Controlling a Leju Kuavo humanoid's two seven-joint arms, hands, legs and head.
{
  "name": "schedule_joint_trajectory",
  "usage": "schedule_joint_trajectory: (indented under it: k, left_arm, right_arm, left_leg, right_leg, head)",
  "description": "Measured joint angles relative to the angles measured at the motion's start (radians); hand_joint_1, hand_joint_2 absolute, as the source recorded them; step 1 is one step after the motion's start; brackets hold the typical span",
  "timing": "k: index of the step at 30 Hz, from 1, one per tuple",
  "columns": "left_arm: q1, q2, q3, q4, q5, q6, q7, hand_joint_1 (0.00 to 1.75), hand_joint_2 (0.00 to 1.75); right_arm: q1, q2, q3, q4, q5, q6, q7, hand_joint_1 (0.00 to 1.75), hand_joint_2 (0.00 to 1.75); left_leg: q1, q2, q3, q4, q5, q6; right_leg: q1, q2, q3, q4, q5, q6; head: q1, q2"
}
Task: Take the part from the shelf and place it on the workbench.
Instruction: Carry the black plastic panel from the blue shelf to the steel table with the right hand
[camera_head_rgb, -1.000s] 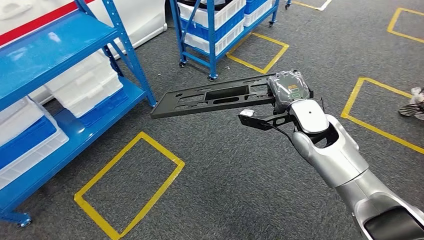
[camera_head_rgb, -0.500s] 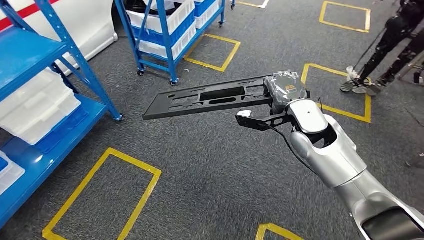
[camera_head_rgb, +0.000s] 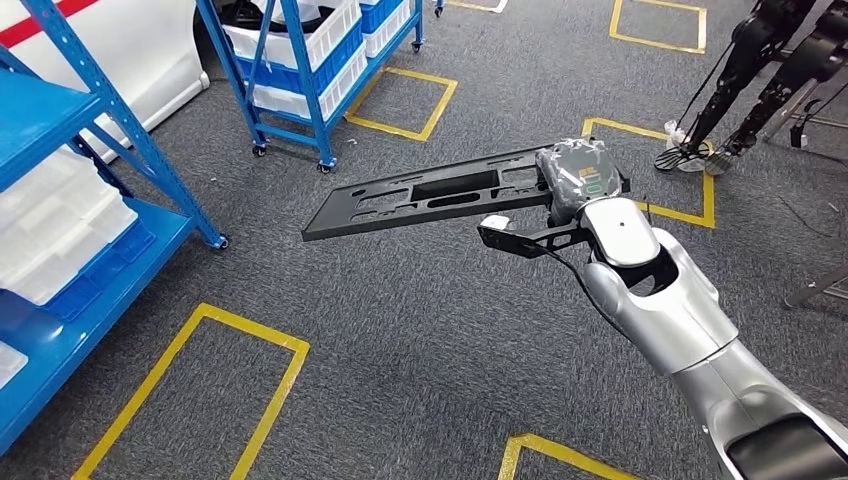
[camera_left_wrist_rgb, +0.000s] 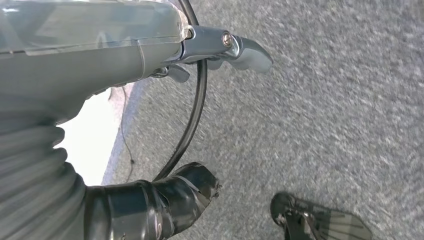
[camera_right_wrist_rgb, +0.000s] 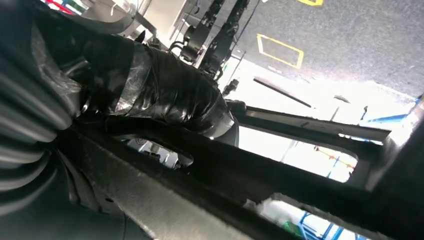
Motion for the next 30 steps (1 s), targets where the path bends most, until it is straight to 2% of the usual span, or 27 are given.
schedule_joint_trajectory:
  k: [2, 4, 5, 6, 7, 9, 10, 11, 13, 14, 15, 16, 17, 18, 19, 20, 21, 22, 23, 25, 26, 27, 29, 30]
  left_arm:
    - [0.000, 0.000, 0.000, 0.000, 0.000, 0.000, 0.000, 0.00, 1.75]
    - [-0.001, 0.000, 0.000, 0.000, 0.001, 0.000, 0.000, 0.00, 1.75]
    - [-0.001, 0.000, 0.000, 0.000, 0.001, 0.000, 0.000, 0.00, 1.75]
    - [-0.001, 0.000, 0.000, 0.000, 0.001, 0.000, 0.000, 0.00, 1.75]
    - [0.000, 0.000, 0.000, 0.000, 0.001, 0.000, 0.000, 0.00, 1.75]
    - [0.000, 0.002, 0.001, 0.000, 0.001, 0.000, 0.000, 0.00, 1.75]
    - [0.001, 0.003, 0.001, -0.001, 0.001, 0.000, 0.000, 0.00, 1.75]
    - [0.001, 0.003, 0.002, -0.001, 0.001, 0.000, 0.001, 0.00, 1.75]
    - [0.001, 0.001, 0.002, -0.001, 0.001, 0.000, 0.001, 0.00, 1.75]
    - [0.000, 0.000, 0.002, -0.001, 0.001, 0.000, 0.002, 0.00, 1.75]
    - [-0.001, -0.001, 0.002, -0.001, 0.001, 0.000, 0.002, 0.00, 1.75]
    - [-0.001, -0.001, 0.002, -0.001, 0.001, 0.000, 0.003, 0.00, 1.75]
    - [0.000, -0.001, 0.002, -0.001, 0.001, 0.000, 0.003, 0.00, 1.75]
    - [0.002, -0.001, 0.002, -0.001, 0.001, 0.000, 0.003, 0.00, 1.75]
    - [0.003, -0.001, 0.002, -0.001, 0.001, 0.000, 0.003, 0.00, 1.75]
    - [0.005, -0.001, 0.002, -0.001, 0.001, 0.000, 0.003, 0.00, 1.75]
    - [0.006, -0.001, 0.002, -0.001, 0.001, 0.000, 0.003, 0.00, 1.75]
    - [0.006, -0.001, 0.002, -0.001, 0.001, 0.000, 0.003, 0.00, 1.75]
    - [0.006, -0.001, 0.002, -0.001, 0.001, -0.001, 0.003, 0.00, 1.75]
    - [0.006, 0.000, 0.002, -0.001, 0.000, -0.001, 0.003, 0.00, 1.75]
    - [0.006, 0.001, 0.002, -0.001, 0.000, -0.001, 0.002, 0.00, 1.75]
    - [0.005, 0.002, 0.002, -0.001, -0.001, -0.001, 0.001, 0.00, 1.75]
    - [0.002, 0.002, 0.002, -0.001, -0.002, -0.002, -0.002, 0.00, 1.75]
    - [0.000, 0.002, 0.002, -0.001, -0.003, -0.002, -0.002, 0.00, 1.75]
  right_arm:
    - [0.003, 0.000, -0.008, -0.002, 0.005, -0.002, 0.001, 1.75, 1.75]
    - [0.009, 0.000, -0.010, -0.004, 0.009, -0.003, 0.002, 1.75, 1.75]
    - [0.013, 0.000, -0.011, -0.004, 0.009, -0.003, 0.002, 1.75, 1.75]
    - [0.017, 0.000, -0.011, -0.004, 0.010, -0.003, 0.002, 1.75, 1.75]
    - [0.019, 0.000, -0.012, -0.004, 0.010, -0.003, 0.002, 1.75, 1.75]
    - [0.022, 0.000, -0.013, -0.004, 0.011, -0.003, 0.002, 1.75, 1.75]
    - [0.022, 0.000, -0.015, -0.005, 0.011, -0.003, 0.002, 1.75, 1.75]
    - [0.023, 0.001, -0.017, -0.006, 0.011, -0.003, 0.002, 1.75, 1.75]
    - [0.024, 0.001, -0.020, -0.007, 0.011, -0.003, 0.003, 1.75, 1.75]
    - [0.024, 0.001, -0.022, -0.007, 0.011, -0.004, 0.003, 1.75, 1.75]
    - [0.024, 0.001, -0.023, -0.008, 0.012, -0.003, 0.002, 1.75, 1.75]
    - [0.023, 0.002, -0.024, -0.008, 0.013, -0.003, 0.002, 1.75, 1.75]
    - [0.023, 0.003, -0.026, -0.009, 0.014, -0.003, 0.003, 1.75, 1.75]
    - [0.023, 0.004, -0.026, -0.010, 0.015, -0.003, 0.003, 1.75, 1.75]
    - [0.023, 0.006, -0.027, -0.010, 0.016, -0.003, 0.003, 1.75, 1.75]
    - [0.024, 0.008, -0.027, -0.010, 0.017, -0.003, 0.003, 1.75, 1.75]
    - [0.024, 0.009, -0.027, -0.010, 0.017, -0.003, 0.003, 1.75, 1.75]
    - [0.025, 0.009, -0.027, -0.010, 0.018, -0.003, 0.004, 1.75, 1.75]
    - [0.025, 0.009, -0.027, -0.010, 0.018, -0.003, 0.004, 1.75, 1.75]
    - [0.025, 0.009, -0.027, -0.010, 0.019, -0.003, 0.004, 1.75, 1.75]
    - [0.025, 0.010, -0.027, -0.010, 0.020, -0.003, 0.004, 1.75, 1.75]
    - [0.026, 0.010, -0.027, -0.010, 0.022, -0.003, 0.004, 1.75, 1.75]
    - [0.027, 0.009, -0.030, -0.009, 0.027, -0.003, 0.004, 1.75, 1.75]
    - [0.028, 0.007, -0.032, -0.010, 0.029, -0.003, 0.003, 1.75, 1.75]
  left_leg:
    - [0.003, 0.012, 0.012, -0.027, 0.015, -0.001]
    - [0.004, 0.021, 0.009, -0.023, 0.014, -0.004]
    - [0.005, 0.027, 0.005, -0.014, 0.010, -0.008]
    - [0.008, 0.033, -0.001, -0.003, 0.004, -0.013]
    - [0.012, 0.040, -0.008, 0.013, -0.004, -0.021]
    - [0.018, 0.054, -0.024, 0.054, -0.025, -0.040]
    - [0.018, 0.060, -0.030, 0.071, -0.035, -0.049]
    - [0.016, 0.067, -0.034, 0.084, -0.042, -0.056]
    - [0.017, 0.088, -0.035, 0.093, -0.049, -0.067]
    - [0.021, 0.087, -0.034, 0.097, -0.054, -0.072]
    - [0.025, 0.068, -0.036, 0.105, -0.066, -0.077]
    - [0.028, 0.035, -0.046, 0.133, -0.090, -0.079]
    - [0.030, -0.004, -0.065, 0.182, -0.124, -0.081]
    - [0.030, -0.033, -0.092, 0.248, -0.162, -0.079]
    - [0.029, -0.048, -0.122, 0.318, -0.194, -0.076]
    - [0.028, -0.054, -0.145, 0.369, -0.209, -0.072]
    - [0.025, -0.057, -0.153, 0.386, -0.205, -0.065]
    - [0.022, -0.061, -0.142, 0.363, -0.181, -0.057]
    - [0.018, -0.072, -0.114, 0.303, -0.146, -0.048]
    - [0.012, -0.123, -0.049, 0.166, -0.092, -0.031]
    - [0.010, -0.143, -0.027, 0.121, -0.080, -0.027]
    - [0.008, -0.154, -0.016, 0.101, -0.078, -0.024]
    - [0.005, -0.132, -0.009, 0.082, -0.067, -0.021]
    - [0.006, -0.118, -0.004, 0.067, -0.058, -0.019]
  right_leg:
    - [-0.002, 0.005, -0.038, 0.082, -0.049, 0.003]
    - [-0.009, 0.007, -0.096, 0.202, -0.099, 0.009]
    - [-0.013, 0.006, -0.113, 0.234, -0.103, 0.014]
    - [-0.019, 0.004, -0.115, 0.231, -0.089, 0.020]
    - [-0.024, -0.004, -0.096, 0.189, -0.058, 0.027]
    - [-0.025, -0.041, -0.048, 0.084, -0.010, 0.036]
    - [-0.023, -0.055, -0.036, 0.056, -0.001, 0.029]
    - [-0.018, -0.061, -0.038, 0.053, -0.005, 0.018]
    - [-0.012, -0.038, -0.048, 0.061, -0.007, -0.010]
    - [-0.011, -0.025, -0.050, 0.061, -0.005, -0.018]
    - [-0.012, -0.012, -0.052, 0.060, -0.002, -0.024]
    - [-0.013, 0.001, -0.053, 0.058, 0.002, -0.030]
    - [-0.013, 0.014, -0.054, 0.056, 0.004, -0.034]
    - [-0.011, 0.027, -0.055, 0.056, 0.007, -0.038]
    - [-0.007, 0.043, -0.057, 0.056, 0.009, -0.041]
    - [-0.003, 0.060, -0.058, 0.056, 0.010, -0.043]
    - [0.000, 0.077, -0.059, 0.056, 0.012, -0.045]
    - [0.002, 0.095, -0.059, 0.056, 0.013, -0.045]
    - [0.003, 0.111, -0.059, 0.056, 0.015, -0.045]
    - [0.000, 0.141, -0.060, 0.054, 0.020, -0.039]
    - [-0.004, 0.154, -0.062, 0.051, 0.024, -0.034]
    - [-0.009, 0.167, -0.063, 0.047, 0.029, -0.026]
    - [-0.014, 0.193, -0.065, 0.033, 0.041, -0.008]
    - [-0.012, 0.184, -0.067, 0.030, 0.041, -0.002]
  head:
    - [0.000, 0.000]
    - [0.000, 0.000]
    - [0.000, 0.000]
    - [0.000, 0.000]
    - [0.000, 0.000]
    - [0.002, 0.000]
    - [0.004, 0.000]
    - [0.006, 0.000]
    - [0.008, 0.000]
    - [0.008, 0.000]
    - [0.008, 0.000]
    - [0.008, 0.000]
    - [0.008, 0.000]
    - [0.008, 0.000]
    - [0.008, 0.000]
    - [0.008, 0.000]
    - [0.008, 0.000]
    - [0.008, 0.000]
    - [0.008, 0.000]
    - [0.008, 0.000]
    - [0.008, 0.000]
    - [0.008, 0.000]
    - [0.008, 0.000]
    - [0.008, 0.000]
